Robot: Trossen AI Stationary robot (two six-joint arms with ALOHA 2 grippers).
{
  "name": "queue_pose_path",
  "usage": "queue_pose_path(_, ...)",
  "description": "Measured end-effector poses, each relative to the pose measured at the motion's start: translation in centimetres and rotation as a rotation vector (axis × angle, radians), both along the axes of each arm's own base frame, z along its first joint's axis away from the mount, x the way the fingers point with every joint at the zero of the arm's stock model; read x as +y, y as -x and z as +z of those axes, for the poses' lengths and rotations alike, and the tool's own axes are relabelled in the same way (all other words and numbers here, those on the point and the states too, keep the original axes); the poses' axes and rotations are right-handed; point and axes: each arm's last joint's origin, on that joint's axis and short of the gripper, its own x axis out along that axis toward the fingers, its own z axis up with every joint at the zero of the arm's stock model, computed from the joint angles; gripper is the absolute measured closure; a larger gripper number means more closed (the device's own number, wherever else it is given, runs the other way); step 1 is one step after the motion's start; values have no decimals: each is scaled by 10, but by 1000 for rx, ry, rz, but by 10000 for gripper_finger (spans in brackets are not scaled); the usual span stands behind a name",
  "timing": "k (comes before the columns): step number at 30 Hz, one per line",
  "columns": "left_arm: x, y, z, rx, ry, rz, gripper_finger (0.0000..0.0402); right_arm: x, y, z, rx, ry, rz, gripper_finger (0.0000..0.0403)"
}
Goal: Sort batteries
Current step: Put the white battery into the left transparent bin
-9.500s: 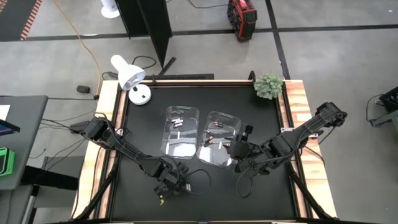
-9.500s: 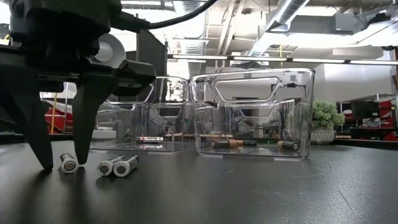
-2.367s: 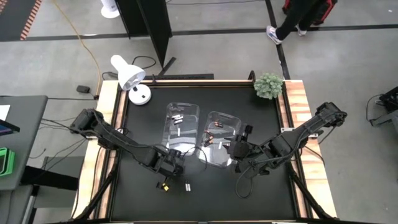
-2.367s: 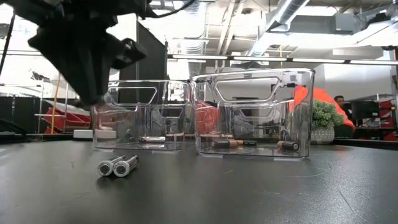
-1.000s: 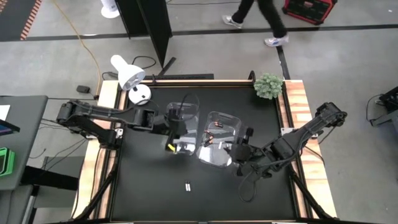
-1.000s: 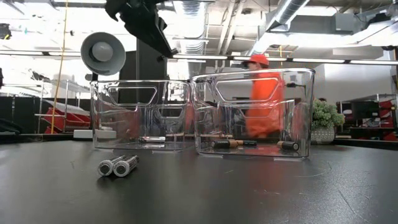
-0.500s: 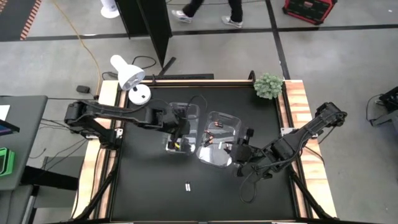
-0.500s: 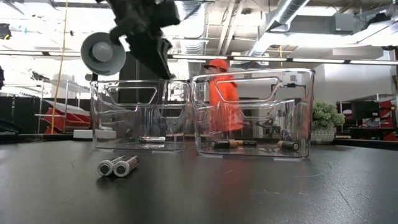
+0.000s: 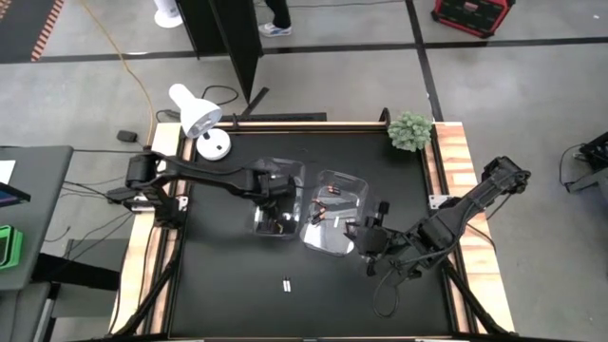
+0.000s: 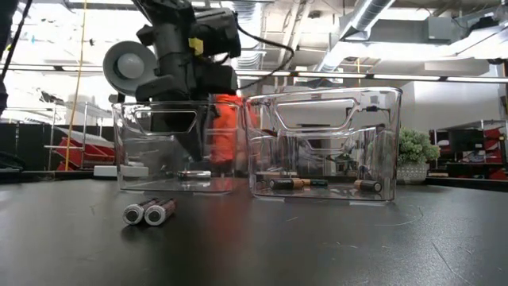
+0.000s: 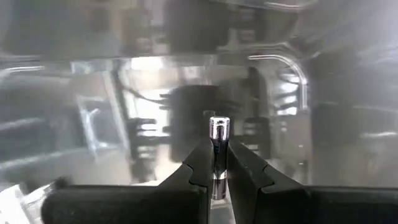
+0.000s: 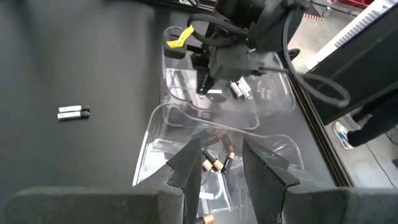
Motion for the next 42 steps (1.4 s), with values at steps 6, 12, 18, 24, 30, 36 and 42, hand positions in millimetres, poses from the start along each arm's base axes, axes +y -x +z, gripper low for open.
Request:
queue_pose_path(6,-3,-2,-12,38,93,-44,380,0,0,0,3,4,2,271)
queue_pose_path(12,-4,-2,-11,31,136,-54,380,0,0,0,4,7,3,271)
queue_pose_path(18,-8,-3,-10,18,237,-109,380,0,0,0,5,9,5,271)
queue_pose_path(24,-9,-3,-10,9,266,-152,379,0,0,0,9,19,12,271)
queue_pose_path(30,-11,-3,-9,3,289,-182,364,0,0,0,11,21,14,271)
queue_pose_path(36,-11,-2,-9,3,291,-185,346,0,0,0,12,24,16,271)
queue_pose_path(42,-12,-2,-9,3,292,-189,329,-1,0,0,14,28,16,271)
